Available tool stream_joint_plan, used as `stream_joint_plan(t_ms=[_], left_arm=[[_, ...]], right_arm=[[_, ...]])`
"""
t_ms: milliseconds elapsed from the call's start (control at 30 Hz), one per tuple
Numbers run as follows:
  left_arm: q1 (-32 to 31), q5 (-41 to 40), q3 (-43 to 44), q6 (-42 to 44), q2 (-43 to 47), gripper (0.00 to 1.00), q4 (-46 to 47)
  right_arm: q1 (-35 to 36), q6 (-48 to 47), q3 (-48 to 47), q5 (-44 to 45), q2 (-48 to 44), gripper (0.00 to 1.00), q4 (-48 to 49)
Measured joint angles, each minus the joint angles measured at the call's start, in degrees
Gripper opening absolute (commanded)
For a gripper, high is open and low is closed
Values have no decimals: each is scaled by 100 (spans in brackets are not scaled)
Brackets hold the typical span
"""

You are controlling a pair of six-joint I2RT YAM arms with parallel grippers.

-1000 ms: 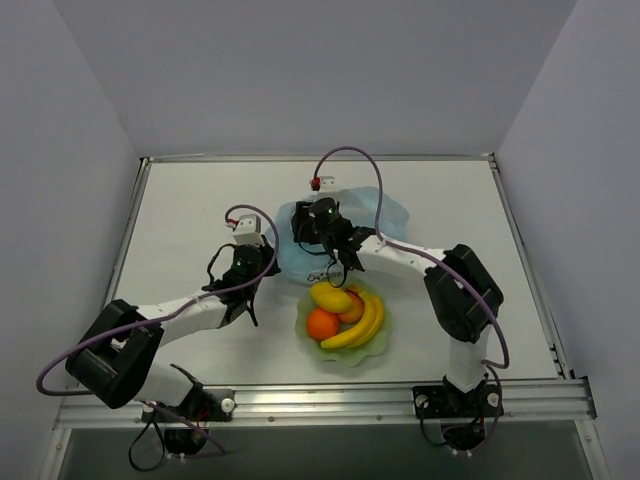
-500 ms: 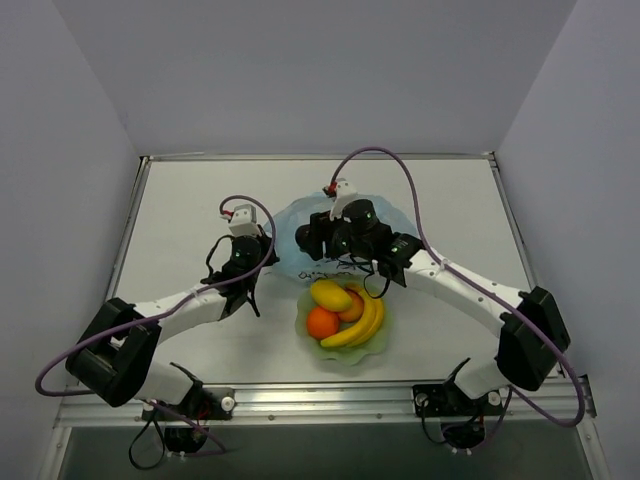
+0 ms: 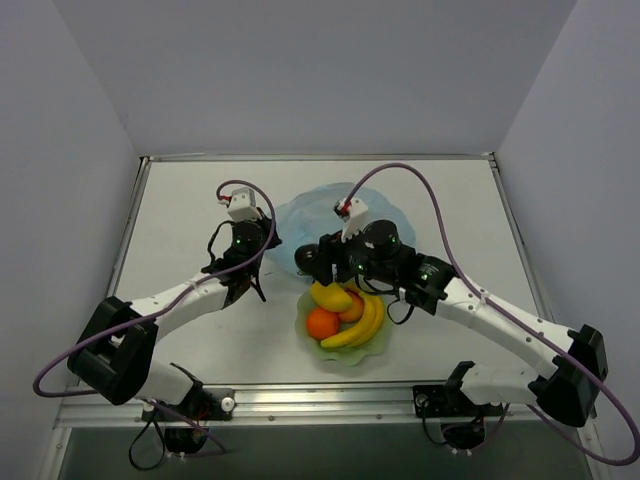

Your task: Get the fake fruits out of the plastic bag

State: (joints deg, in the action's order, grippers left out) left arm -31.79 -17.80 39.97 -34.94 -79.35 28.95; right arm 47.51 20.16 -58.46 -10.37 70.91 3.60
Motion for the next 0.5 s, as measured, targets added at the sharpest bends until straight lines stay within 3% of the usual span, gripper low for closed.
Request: stream_joint_plan(t_ms=[333, 467, 500], left_arm=[[4, -20, 442, 9, -120, 3, 35], [4, 15, 229, 17, 70, 22, -22], [4, 31, 157, 15, 164, 33, -57]], right_arm=[[874, 737, 1530, 289, -1368, 30, -1235], [988, 1073, 1827, 417, -2004, 31, -1504], [1010, 1141, 1882, 442, -2083, 30, -1510]])
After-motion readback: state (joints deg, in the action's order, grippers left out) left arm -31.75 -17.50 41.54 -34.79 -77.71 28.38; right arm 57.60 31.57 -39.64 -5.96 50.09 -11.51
